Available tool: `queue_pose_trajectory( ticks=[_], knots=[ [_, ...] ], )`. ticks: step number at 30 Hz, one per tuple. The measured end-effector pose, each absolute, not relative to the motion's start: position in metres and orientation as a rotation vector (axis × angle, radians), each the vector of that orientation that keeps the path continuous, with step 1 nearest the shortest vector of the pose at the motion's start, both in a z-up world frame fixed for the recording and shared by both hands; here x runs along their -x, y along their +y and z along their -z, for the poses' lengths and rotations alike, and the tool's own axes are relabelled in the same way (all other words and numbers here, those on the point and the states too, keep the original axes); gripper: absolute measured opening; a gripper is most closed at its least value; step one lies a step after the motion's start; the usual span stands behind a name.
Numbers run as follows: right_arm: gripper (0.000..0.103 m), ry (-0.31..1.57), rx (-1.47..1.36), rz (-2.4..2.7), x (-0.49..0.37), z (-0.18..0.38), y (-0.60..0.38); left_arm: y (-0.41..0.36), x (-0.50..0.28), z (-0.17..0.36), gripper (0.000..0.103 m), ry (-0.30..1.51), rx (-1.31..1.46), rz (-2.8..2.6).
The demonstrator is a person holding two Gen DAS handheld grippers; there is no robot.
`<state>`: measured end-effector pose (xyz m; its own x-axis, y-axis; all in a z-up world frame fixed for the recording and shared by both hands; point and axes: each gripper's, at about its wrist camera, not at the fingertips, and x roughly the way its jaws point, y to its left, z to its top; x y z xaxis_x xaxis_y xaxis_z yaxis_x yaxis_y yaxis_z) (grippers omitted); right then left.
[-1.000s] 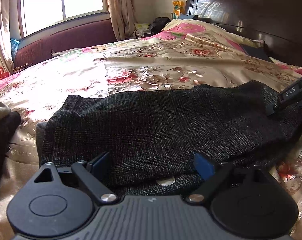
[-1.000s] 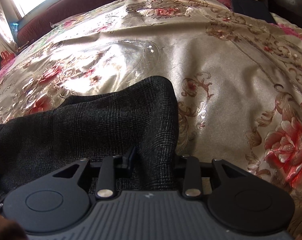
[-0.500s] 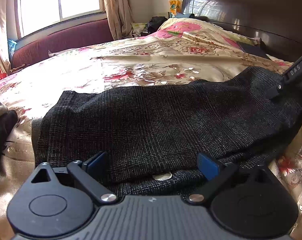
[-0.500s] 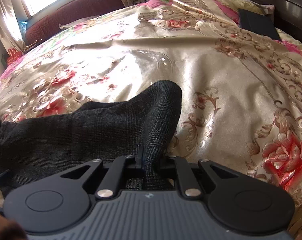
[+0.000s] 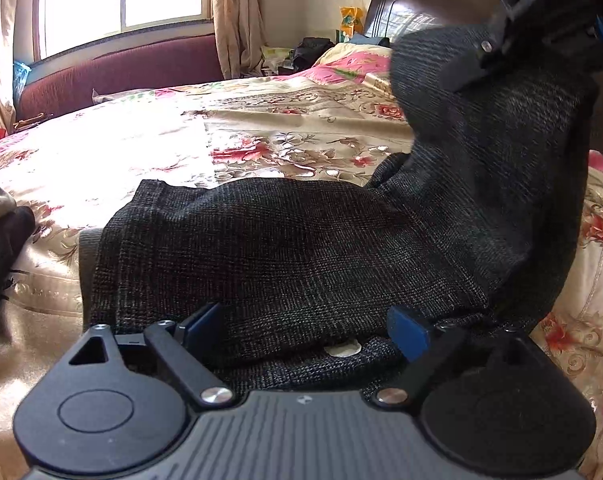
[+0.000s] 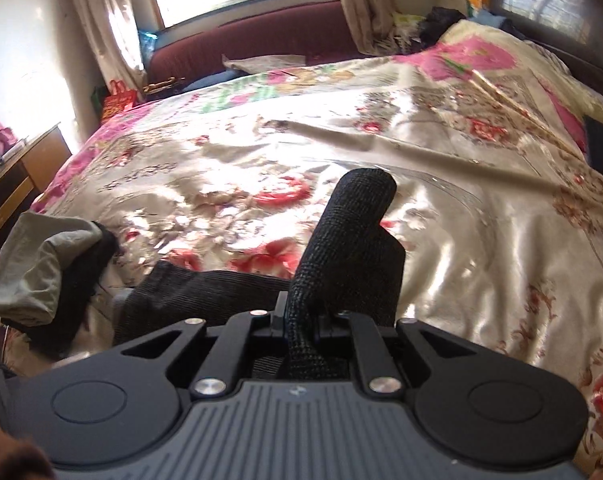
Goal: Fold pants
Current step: 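Lift the trouser end with the right gripper and fold it over the stack, then press the folded trousers flat with the right gripper and release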
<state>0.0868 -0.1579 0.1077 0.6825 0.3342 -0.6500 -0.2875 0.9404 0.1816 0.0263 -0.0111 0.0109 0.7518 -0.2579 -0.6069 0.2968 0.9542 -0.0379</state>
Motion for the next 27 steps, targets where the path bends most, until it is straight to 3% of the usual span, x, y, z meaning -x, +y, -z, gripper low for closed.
queue_pose_trajectory(
  ticks=[18, 20, 22, 23, 27],
  knots=[
    [0.013, 0.882, 0.071, -0.481, -0.107, -0.053, 0.010, 0.073, -0.005, -0.023, 0.102, 0.691, 0.160, 0.201],
    [0.016, 0.888, 0.071, -0.471, -0.110, -0.048, 0.020, 0.078, -0.006, -0.021, 0.102, 0.693, 0.166, 0.191],
    [0.032, 0.907, 0.047, -0.486, -0.112, -0.045, 0.025, 0.081, -0.006, -0.020, 0.102, 0.698, 0.157, 0.176],
    [0.035, 0.933, 0.022, -0.528, -0.112, -0.045, 0.027, 0.081, -0.006, -0.020, 0.102, 0.702, 0.153, 0.172],
    [0.032, 0.857, -0.030, -0.637, -0.094, -0.065, 0.019, 0.083, 0.001, -0.019, 0.102, 0.706, 0.130, 0.148]
  ],
)
